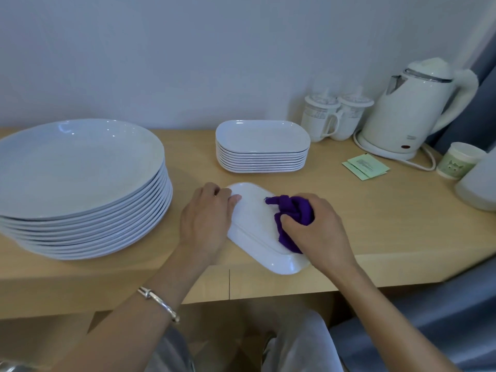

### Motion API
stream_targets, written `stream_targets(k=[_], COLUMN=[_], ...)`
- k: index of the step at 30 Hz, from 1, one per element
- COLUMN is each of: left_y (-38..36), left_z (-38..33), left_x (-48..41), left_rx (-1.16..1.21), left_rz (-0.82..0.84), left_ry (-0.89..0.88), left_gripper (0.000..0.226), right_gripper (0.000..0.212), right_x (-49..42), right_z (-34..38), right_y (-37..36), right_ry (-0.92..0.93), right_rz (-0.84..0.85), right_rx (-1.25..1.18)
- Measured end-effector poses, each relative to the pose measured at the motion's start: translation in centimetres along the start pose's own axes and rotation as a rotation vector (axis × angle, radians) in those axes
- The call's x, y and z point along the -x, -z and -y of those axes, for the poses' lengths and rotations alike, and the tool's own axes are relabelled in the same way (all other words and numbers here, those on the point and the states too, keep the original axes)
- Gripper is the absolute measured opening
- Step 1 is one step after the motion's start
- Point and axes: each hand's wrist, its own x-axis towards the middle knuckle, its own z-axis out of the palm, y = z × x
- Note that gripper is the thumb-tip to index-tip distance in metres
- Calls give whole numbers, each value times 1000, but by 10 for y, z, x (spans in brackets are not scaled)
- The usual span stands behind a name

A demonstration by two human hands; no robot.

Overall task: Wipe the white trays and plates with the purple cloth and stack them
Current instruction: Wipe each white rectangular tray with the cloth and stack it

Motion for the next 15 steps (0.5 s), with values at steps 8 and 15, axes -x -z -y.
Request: stream_targets(k=[8,15], left_y=[1,0], left_z=[9,3], left_x=[-7,-15], left_rx=[216,407], left_rz=[221,212], left_ry=[-135,-248], left_gripper=[57,44], right_gripper=[43,35], right_x=[-9,-23], right_z=[7,-2], right_y=[-6,-10], right_ry=[158,170], right_rz=[369,225], right_rx=[-47,69])
